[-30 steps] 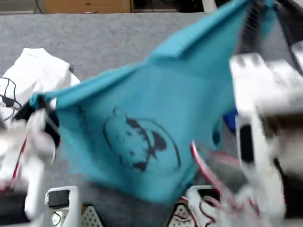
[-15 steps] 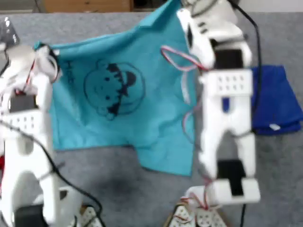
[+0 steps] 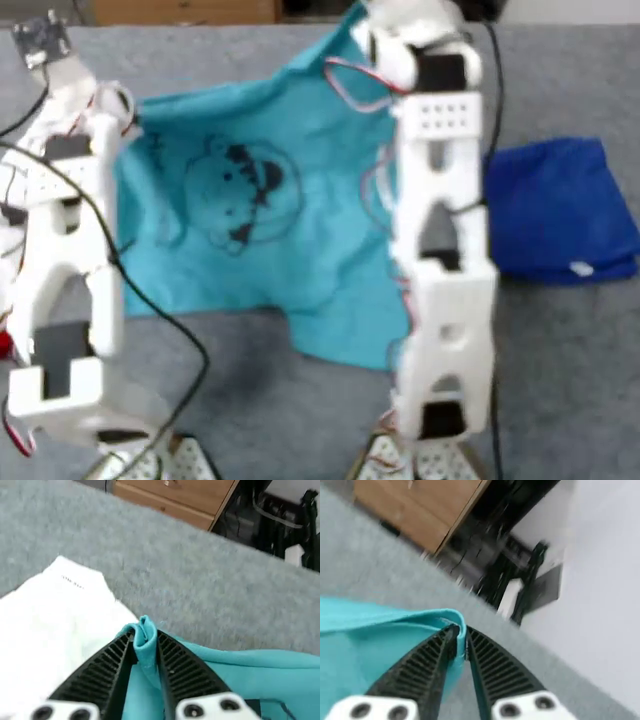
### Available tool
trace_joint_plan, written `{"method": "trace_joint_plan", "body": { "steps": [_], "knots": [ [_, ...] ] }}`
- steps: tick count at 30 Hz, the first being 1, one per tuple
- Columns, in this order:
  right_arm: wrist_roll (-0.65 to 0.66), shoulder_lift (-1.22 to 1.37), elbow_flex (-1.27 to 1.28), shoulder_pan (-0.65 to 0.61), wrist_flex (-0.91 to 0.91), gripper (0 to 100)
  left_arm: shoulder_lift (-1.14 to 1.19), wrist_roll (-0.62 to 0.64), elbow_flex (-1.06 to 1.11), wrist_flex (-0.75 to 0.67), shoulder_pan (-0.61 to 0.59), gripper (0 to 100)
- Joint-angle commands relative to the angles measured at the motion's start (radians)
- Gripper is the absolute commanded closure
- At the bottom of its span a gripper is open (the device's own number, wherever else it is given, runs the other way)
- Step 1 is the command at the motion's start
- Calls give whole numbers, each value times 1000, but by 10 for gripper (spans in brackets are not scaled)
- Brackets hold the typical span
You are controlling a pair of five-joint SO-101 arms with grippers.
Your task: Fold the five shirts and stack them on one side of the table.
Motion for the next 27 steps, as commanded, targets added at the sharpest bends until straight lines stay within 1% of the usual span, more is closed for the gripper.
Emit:
{"method": "trace_joint_plan", "body": {
  "steps": [1, 3, 5, 9, 11, 14, 19, 23, 27],
  "knots": [
    [61, 7, -245, -12, 298, 997, -16, -9, -54, 95, -9, 981],
    [107, 10, -349, -27, 486, 997, -31, -11, -54, 160, -14, 981],
    [127, 7, -407, -41, 601, 997, -56, -12, -52, 238, -12, 981],
    [117, -42, -361, -30, 598, 997, -117, -83, -44, 397, -6, 981],
    [114, -65, -289, -47, 601, 997, -130, -98, -41, 434, -14, 981],
    [83, -188, -116, -64, 601, 997, -130, -101, 14, 437, -15, 981],
    [80, -472, 306, -107, 592, 997, -133, -101, 124, 437, 8, 981],
    [74, -647, 622, -77, 517, 997, -154, -103, 222, 437, 29, 981],
    [78, -812, 880, -61, 491, 997, -243, -157, 345, 393, 20, 981]
  ]
}}
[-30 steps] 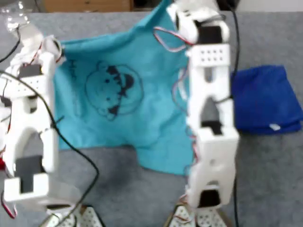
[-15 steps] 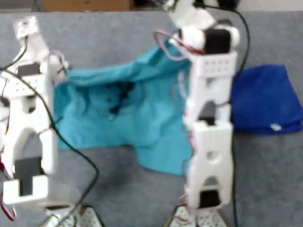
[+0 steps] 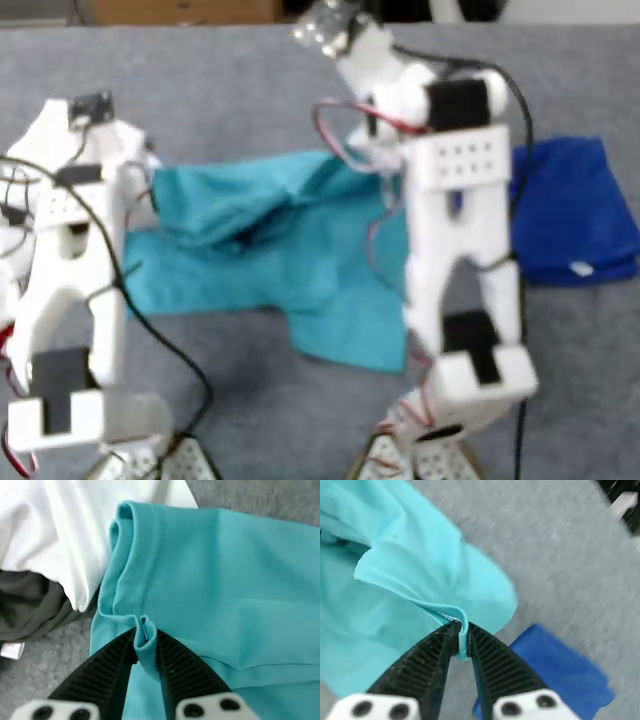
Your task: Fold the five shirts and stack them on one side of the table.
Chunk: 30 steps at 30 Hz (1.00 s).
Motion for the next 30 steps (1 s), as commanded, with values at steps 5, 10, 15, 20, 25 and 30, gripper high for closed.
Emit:
{"method": "trace_joint_plan", "body": {
  "steps": [5, 10, 15, 20, 25, 30],
  "knots": [
    [-8, -401, 446, -28, -29, 997, -186, -78, 181, -110, -89, 981],
    [-6, -578, 797, -27, -138, 997, -188, -106, 272, -155, -98, 981],
    [-6, -716, 1043, -42, -203, 997, -186, -104, 334, -247, -103, 981],
    [5, -792, 1188, -50, -213, 997, -165, -101, 341, -293, -103, 981],
    [44, -835, 1276, -42, -209, 997, -102, -107, 339, -259, -107, 981],
    [78, -888, 1340, -41, -193, 997, -96, -144, 327, -183, -138, 981]
  ]
}}
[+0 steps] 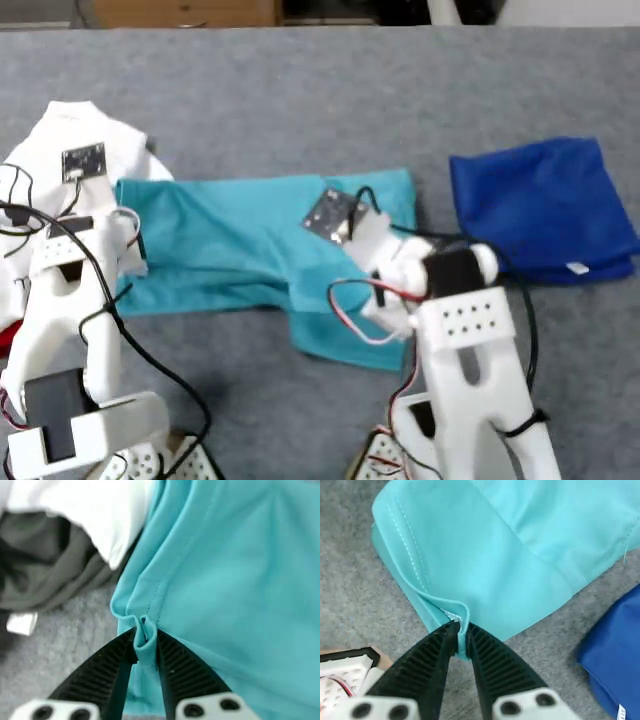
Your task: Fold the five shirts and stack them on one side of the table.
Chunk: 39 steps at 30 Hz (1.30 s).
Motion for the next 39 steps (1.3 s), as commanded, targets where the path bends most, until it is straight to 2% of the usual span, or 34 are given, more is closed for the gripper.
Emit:
{"method": "trace_joint_plan", "body": {
  "steps": [1, 10, 15, 22, 25, 34, 39],
  "knots": [
    [35, -48, 25, -1, 14, 997, -4, -41, -20, 28, -29, 981],
    [110, -70, 111, 51, 11, 997, -4, -81, -11, 29, -112, 981],
    [112, -70, 151, 53, -32, 997, -4, -92, -17, 94, -46, 981],
    [147, -73, 153, 65, -43, 997, 2, -63, 11, 92, 101, 981],
    [152, -73, 154, 79, -46, 997, 5, -28, 2, 64, 101, 981],
    [173, -74, 157, 84, -43, 997, 7, -32, 17, 55, 83, 981],
    [189, -74, 157, 84, -38, 997, 7, -101, 31, 95, 81, 981]
  ]
}}
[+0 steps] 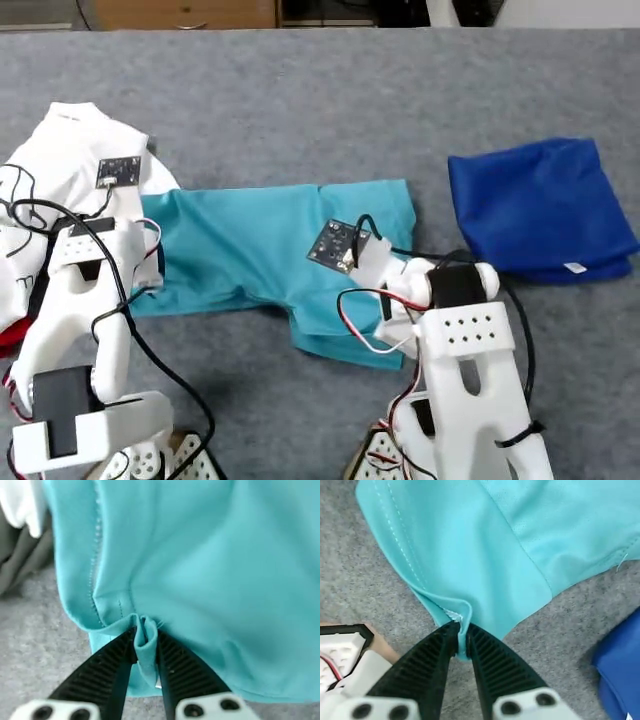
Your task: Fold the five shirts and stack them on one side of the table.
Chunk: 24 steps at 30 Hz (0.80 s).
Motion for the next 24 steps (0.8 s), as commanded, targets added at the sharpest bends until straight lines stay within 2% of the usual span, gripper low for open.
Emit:
{"method": "trace_joint_plan", "body": {
  "steps": [1, 4, 6, 10, 12, 15, 18, 20, 21, 23, 24],
  "knots": [
    [29, -19, -1, 16, -2, 997, -2, -37, -2, 43, -6, 981],
    [68, -19, -1, 10, 20, 991, -4, -66, -9, 77, -6, 978],
    [86, -21, -7, 10, 40, 945, -5, -75, -18, 100, -9, 961],
    [89, -58, -8, 8, 55, 807, -7, -97, -101, 226, -61, 813],
    [91, -110, -10, 8, 52, 783, -4, -97, -173, 275, -118, 809],
    [92, -183, -18, -4, 55, 784, -4, -98, -295, 374, -183, 806],
    [84, -220, -61, -8, 48, 787, -4, -100, -407, 485, -195, 811],
    [78, -205, -119, -7, 23, 832, -12, -92, -486, 534, -187, 818],
    [61, -185, -153, -7, 0, 881, -12, -72, -534, 545, -183, 846],
    [20, -104, -229, -7, -46, 988, -2, 52, -634, 546, -157, 955],
    [8, -42, -269, -7, -60, 996, 7, 117, -669, 540, -140, 993]
  ]
}}
